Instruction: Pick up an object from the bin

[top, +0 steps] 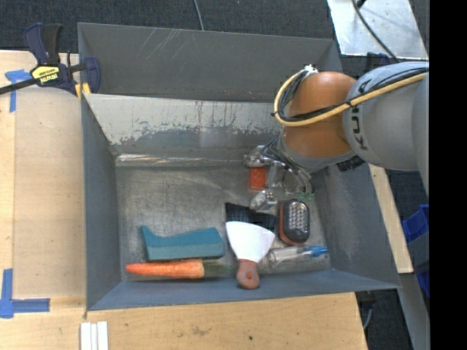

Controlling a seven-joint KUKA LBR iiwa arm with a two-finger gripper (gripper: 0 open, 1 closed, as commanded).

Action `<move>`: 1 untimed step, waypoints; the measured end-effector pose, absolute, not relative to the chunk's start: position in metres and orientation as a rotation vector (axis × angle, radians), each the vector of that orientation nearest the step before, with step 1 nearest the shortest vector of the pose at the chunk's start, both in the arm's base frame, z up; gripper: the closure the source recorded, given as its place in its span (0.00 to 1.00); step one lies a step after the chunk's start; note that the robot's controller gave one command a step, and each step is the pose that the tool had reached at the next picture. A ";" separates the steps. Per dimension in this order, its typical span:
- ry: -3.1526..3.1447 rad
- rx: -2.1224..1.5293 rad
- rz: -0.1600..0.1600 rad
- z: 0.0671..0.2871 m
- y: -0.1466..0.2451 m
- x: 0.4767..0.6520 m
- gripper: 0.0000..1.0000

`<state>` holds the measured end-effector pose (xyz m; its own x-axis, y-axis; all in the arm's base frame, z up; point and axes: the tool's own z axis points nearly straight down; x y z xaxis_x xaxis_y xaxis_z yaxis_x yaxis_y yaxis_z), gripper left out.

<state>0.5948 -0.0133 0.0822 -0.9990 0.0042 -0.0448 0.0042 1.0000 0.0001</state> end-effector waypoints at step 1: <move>3.094 -0.062 -0.007 0.082 -0.007 0.585 0.00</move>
Offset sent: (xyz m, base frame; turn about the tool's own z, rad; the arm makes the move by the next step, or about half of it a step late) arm -0.0640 0.0564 -0.0122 -0.1802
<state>0.5845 -0.0071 0.0825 -0.9981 -0.0402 -0.0464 -0.0400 0.9992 -0.0052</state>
